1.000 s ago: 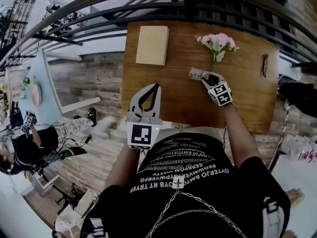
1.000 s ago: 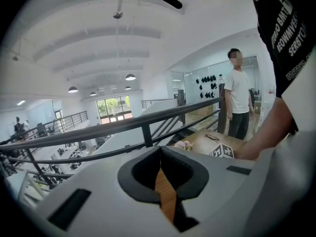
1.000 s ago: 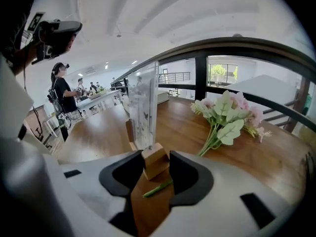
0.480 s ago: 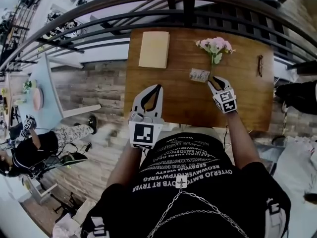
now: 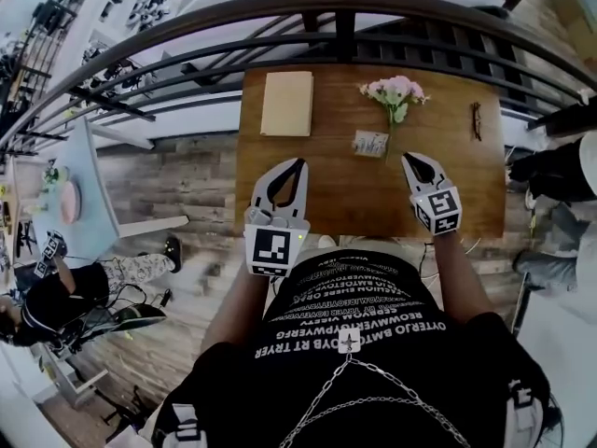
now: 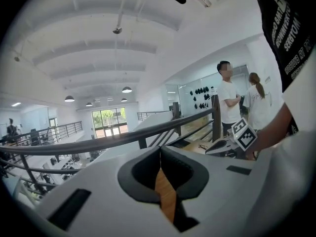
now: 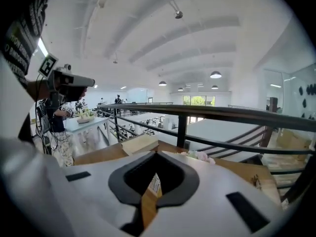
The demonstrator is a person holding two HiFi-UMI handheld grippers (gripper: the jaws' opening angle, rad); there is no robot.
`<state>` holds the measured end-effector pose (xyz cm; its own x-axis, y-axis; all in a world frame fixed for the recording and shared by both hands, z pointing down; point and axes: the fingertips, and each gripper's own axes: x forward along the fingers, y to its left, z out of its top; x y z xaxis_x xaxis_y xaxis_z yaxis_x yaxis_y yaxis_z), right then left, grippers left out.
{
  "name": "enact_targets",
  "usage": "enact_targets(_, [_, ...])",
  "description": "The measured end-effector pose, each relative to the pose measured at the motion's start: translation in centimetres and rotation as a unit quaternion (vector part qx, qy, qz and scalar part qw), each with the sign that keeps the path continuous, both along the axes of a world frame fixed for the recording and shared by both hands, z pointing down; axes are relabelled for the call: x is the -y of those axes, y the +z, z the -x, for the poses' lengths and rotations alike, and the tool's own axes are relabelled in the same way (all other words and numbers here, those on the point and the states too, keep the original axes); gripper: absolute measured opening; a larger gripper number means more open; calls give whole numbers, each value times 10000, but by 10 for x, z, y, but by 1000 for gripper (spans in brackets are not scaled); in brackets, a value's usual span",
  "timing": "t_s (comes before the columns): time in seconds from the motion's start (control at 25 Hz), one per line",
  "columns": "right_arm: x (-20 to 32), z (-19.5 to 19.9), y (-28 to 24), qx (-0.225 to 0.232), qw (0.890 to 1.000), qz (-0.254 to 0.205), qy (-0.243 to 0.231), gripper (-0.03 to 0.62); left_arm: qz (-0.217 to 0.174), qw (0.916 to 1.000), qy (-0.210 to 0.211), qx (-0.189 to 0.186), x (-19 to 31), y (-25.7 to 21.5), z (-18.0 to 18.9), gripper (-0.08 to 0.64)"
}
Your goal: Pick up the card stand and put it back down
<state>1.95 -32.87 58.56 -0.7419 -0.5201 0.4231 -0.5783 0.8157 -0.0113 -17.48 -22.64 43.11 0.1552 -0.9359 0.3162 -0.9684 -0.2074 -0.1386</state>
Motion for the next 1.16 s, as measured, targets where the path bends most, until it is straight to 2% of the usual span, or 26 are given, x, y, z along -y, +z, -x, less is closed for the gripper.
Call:
enact_targets(0.2, [-21, -8, -47, 179, 9992, -235, 270, 14, -96, 9999, 104, -19, -13, -7, -4, 28])
enact_targets(0.4, [-34, -11, -75, 291, 9984, -262, 416, 14, -179, 9998, 121, -43, -22, -10, 0, 28])
enact_targets(1.16, [-86, 7, -90, 276, 9974, -345, 564, 14, -413, 9988, 226, -149, -71, -12, 15, 28])
